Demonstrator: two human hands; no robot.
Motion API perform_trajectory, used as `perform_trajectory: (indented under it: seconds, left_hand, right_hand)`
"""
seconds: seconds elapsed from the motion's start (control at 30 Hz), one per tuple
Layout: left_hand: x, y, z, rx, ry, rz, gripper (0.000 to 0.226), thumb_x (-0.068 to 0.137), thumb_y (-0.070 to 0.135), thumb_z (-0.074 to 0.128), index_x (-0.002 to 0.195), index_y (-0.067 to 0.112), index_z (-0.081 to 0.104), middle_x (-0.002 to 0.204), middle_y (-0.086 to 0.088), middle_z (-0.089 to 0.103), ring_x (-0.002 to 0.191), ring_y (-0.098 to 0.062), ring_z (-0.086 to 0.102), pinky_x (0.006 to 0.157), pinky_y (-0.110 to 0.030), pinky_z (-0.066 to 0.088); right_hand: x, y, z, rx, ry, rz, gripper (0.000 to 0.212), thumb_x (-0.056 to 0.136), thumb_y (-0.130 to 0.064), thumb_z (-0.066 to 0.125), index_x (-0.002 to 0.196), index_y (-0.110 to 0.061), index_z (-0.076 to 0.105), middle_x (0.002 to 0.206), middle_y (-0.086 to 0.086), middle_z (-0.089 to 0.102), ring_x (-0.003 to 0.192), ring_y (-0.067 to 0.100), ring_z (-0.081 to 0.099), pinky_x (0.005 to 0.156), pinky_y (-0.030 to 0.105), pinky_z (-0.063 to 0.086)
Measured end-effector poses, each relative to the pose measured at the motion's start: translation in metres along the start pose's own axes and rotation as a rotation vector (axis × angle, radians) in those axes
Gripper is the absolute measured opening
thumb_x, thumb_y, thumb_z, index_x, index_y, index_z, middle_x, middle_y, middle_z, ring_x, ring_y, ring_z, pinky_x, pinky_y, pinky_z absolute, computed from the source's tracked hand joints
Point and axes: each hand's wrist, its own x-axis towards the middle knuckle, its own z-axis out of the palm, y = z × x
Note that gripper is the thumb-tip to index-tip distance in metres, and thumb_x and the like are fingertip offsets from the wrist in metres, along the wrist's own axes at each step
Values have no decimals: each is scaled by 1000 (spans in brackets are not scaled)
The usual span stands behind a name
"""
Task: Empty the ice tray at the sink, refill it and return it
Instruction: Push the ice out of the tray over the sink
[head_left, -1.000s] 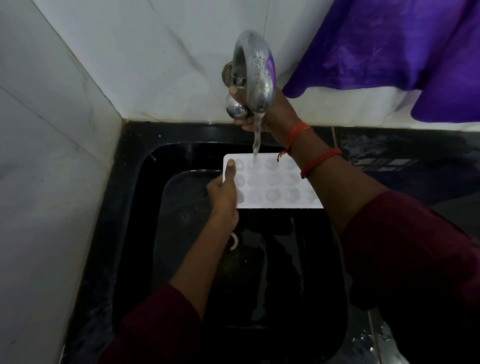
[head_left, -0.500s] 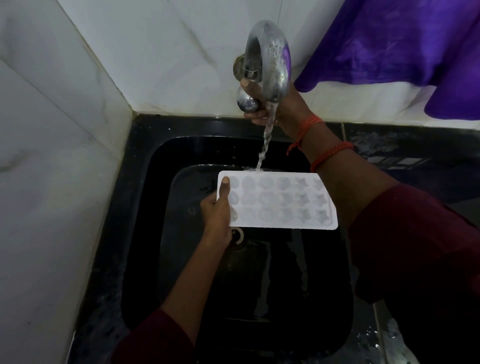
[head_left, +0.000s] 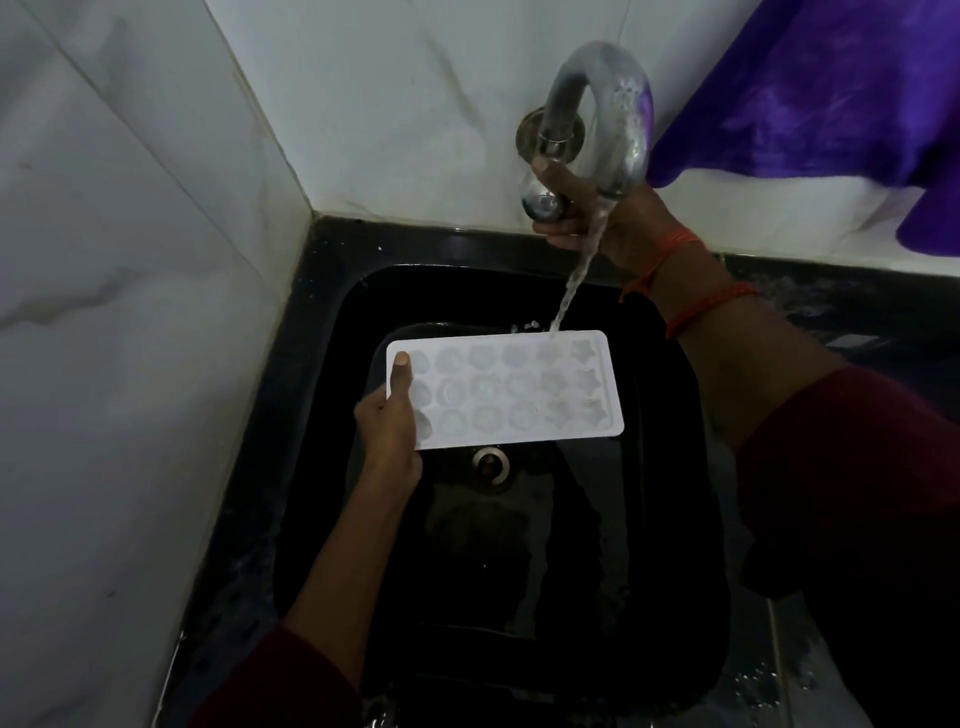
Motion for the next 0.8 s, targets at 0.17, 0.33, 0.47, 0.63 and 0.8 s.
perform_trajectory:
  seconds: [0.17, 0.33, 0.47, 0.63, 0.8]
  left_hand:
    - [3, 5, -20, -16, 34, 12, 34, 89, 47, 70, 83, 14, 71, 89, -5, 76, 91, -30, 73, 81, -50, 61]
    - [8, 9, -35, -47, 80, 17, 34, 90, 46, 70, 78, 14, 68, 84, -3, 73, 84, -26, 72, 74, -44, 62]
    - [12, 10, -44, -55, 92, 18, 36, 88, 48, 71, 72, 16, 65, 66, 9, 70, 65, -12, 68, 58, -31, 58]
    - [11, 12, -49, -55, 79, 20, 34, 89, 47, 70, 76, 16, 68, 67, 7, 71, 66, -14, 69, 59, -32, 58]
    - [9, 13, -50, -39, 87, 27, 35, 88, 48, 70, 74, 16, 67, 67, 7, 71, 64, -13, 69, 56, -30, 58]
  right_hand:
    - [-13, -1, -2, 16, -39, -25, 40, 95, -7, 61, 130, 10, 52, 134, 31, 57, 123, 40, 59, 106, 49, 49]
    - [-18, 1, -3, 95, -65, -20, 37, 102, -7, 50, 138, 2, 50, 135, 23, 60, 123, 33, 61, 106, 43, 50]
    - [-19, 9, 1, 292, -123, 32, 35, 106, -16, 43, 139, -5, 49, 129, 16, 64, 124, 30, 60, 109, 40, 47]
    - [-21, 8, 7, 375, -175, 31, 29, 104, -27, 47, 126, -10, 57, 109, 10, 67, 101, 22, 66, 94, 34, 55]
    - [-24, 15, 13, 388, -127, -8, 41, 103, -34, 49, 132, -5, 56, 111, 11, 68, 101, 22, 67, 94, 33, 55]
